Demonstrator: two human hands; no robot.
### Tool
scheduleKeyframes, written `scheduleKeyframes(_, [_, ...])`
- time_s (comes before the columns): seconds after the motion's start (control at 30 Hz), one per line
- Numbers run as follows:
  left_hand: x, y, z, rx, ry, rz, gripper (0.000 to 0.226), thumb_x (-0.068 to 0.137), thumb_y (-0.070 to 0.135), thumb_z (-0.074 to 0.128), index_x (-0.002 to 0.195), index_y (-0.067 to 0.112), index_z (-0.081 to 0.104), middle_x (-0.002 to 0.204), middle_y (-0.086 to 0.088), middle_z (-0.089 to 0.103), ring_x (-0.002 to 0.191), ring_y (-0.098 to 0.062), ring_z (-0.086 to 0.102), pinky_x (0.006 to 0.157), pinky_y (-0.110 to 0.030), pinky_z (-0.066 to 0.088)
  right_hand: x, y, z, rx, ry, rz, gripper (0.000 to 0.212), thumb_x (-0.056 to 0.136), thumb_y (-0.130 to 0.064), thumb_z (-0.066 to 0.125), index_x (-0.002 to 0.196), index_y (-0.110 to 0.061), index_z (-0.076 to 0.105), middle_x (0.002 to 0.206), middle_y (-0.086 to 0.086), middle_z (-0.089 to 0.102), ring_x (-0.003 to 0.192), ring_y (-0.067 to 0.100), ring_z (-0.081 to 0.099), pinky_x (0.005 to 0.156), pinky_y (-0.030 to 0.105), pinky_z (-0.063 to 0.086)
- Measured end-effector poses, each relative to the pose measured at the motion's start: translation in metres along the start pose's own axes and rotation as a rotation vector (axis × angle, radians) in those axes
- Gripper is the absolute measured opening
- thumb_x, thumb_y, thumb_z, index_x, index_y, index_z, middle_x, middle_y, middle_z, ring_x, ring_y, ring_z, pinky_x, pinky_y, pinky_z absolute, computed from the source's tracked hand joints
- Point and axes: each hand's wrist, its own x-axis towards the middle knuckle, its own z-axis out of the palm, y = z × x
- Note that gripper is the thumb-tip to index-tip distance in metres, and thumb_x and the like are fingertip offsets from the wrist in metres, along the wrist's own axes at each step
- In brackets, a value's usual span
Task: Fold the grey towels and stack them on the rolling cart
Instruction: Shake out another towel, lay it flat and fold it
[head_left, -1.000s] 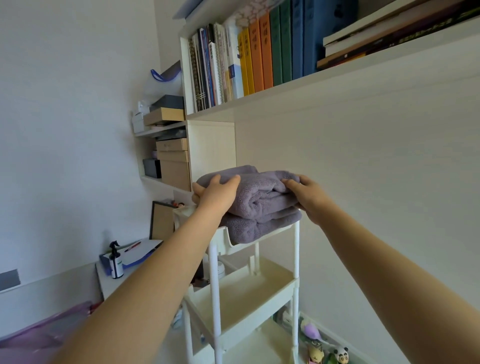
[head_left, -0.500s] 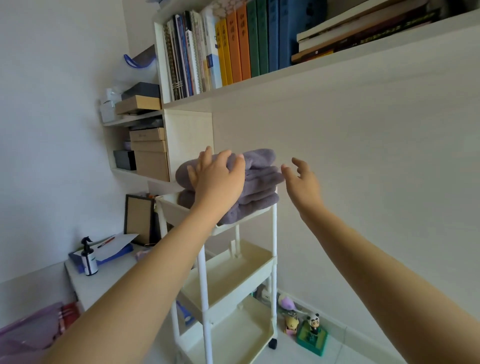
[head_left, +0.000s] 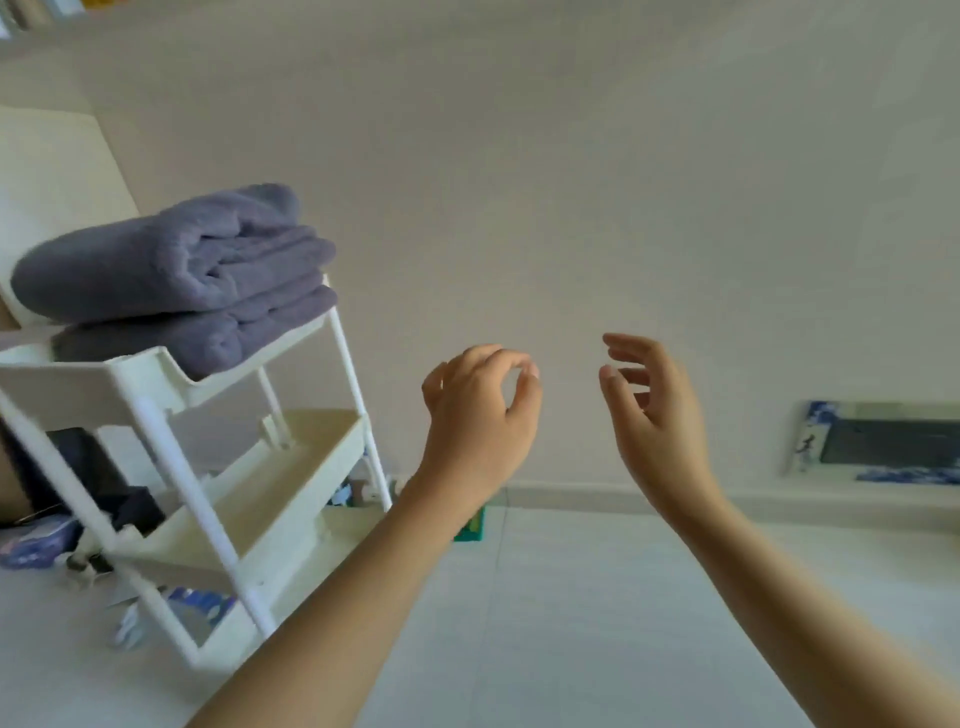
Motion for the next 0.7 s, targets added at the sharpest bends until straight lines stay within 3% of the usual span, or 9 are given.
scheduleKeyframes(0.2, [-0.053, 0.058, 0.102, -0.254, -0.339, -0.067, 0.042, 0.088, 0.04, 0.037, 0.107, 0.017, 0.067, 0.112, 0.0, 0.064, 0.11, -0.015, 0.056, 0.103, -0.036, 0.037, -0.066, 0.057, -0.109, -0.217, 0.102, 0.142, 0.022, 0.092, -0.014, 0.052, 0.111, -0.026, 0.056, 0.11, -0.003, 0.055, 0.088, -0.001, 0.057, 0.067, 0.007, 0.043])
scheduleKeyframes(0.3, [-0.08, 0.094, 0.156, -0.312, -0.524, -0.087, 0.028, 0.096, 0.03, 0.044, 0.109, 0.018, 0.065, 0.112, -0.001, 0.062, 0.106, -0.016, 0.057, 0.097, -0.029, 0.041, -0.093, 0.085, -0.169, -0.319, 0.176, 0.241, 0.022, 0.092, -0.012, 0.053, 0.109, -0.025, 0.056, 0.107, -0.001, 0.055, 0.087, 0.004, 0.058, 0.064, 0.009, 0.043])
scheduleKeyframes(0.43, [-0.117, 0.146, 0.229, -0.357, -0.717, -0.131, 0.025, 0.096, 0.027, 0.045, 0.107, 0.018, 0.065, 0.114, -0.002, 0.062, 0.103, -0.015, 0.057, 0.089, -0.025, 0.044, -0.122, 0.124, -0.25, -0.433, 0.246, 0.371, 0.022, 0.091, -0.01, 0.054, 0.11, -0.019, 0.059, 0.104, 0.002, 0.055, 0.081, 0.003, 0.055, 0.063, 0.006, 0.041])
scheduleKeyframes(0.7, [-0.166, 0.273, 0.366, -0.445, -0.962, -0.244, 0.028, 0.097, 0.026, 0.042, 0.11, 0.016, 0.064, 0.094, 0.002, 0.06, 0.087, -0.014, 0.056, 0.074, -0.023, 0.042, -0.147, 0.21, -0.421, -0.675, 0.282, 0.584, 0.026, 0.089, -0.017, 0.059, 0.115, -0.014, 0.059, 0.11, 0.003, 0.053, 0.087, 0.017, 0.058, 0.073, 0.028, 0.043])
